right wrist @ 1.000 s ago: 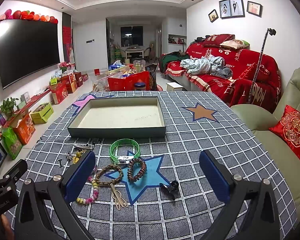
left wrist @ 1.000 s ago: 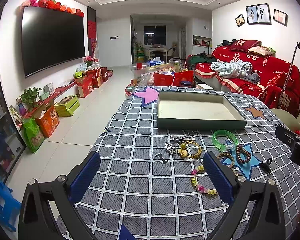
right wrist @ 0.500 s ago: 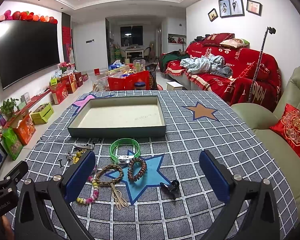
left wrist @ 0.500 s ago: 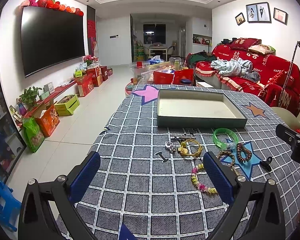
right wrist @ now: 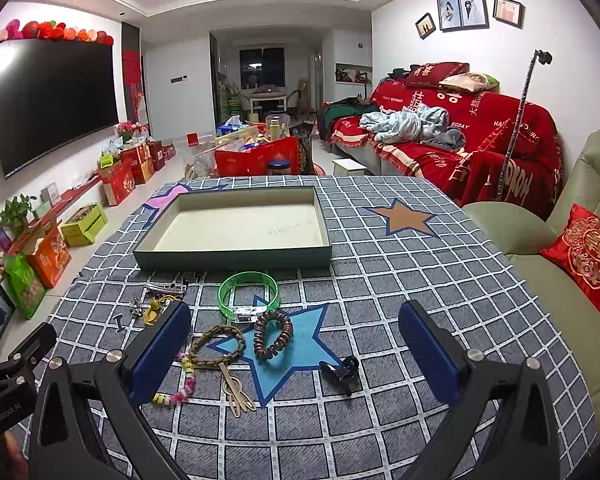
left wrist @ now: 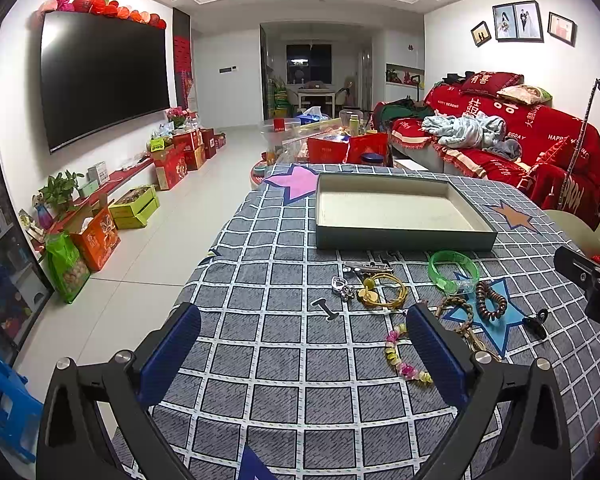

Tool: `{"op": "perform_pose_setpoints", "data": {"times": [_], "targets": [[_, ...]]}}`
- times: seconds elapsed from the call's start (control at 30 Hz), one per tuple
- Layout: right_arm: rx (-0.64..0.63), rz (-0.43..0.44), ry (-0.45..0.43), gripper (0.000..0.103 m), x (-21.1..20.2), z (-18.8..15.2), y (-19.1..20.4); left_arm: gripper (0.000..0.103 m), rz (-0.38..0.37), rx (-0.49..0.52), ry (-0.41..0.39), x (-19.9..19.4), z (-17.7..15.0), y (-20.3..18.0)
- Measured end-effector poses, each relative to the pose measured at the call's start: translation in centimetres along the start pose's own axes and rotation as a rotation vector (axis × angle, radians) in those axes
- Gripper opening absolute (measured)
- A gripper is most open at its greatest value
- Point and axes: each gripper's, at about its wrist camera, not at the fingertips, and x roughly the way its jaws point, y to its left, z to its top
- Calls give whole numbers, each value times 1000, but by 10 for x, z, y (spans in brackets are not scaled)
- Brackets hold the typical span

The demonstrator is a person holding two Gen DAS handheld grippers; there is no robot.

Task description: Organize jewelry

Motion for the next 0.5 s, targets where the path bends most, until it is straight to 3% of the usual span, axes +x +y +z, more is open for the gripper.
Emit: {"op": "perform_pose_setpoints", "data": {"times": [0.23, 0.4, 0.5], "targets": [[91, 60, 0, 103, 7, -3, -2, 103, -12, 3, 32, 6, 3, 0], [174, 113, 20, 103, 17, -4, -10, 103, -49, 10, 118, 22, 4, -2], [180, 89, 61, 103, 26, -7, -16, 103, -54, 25, 184, 36, 5, -5]]}}
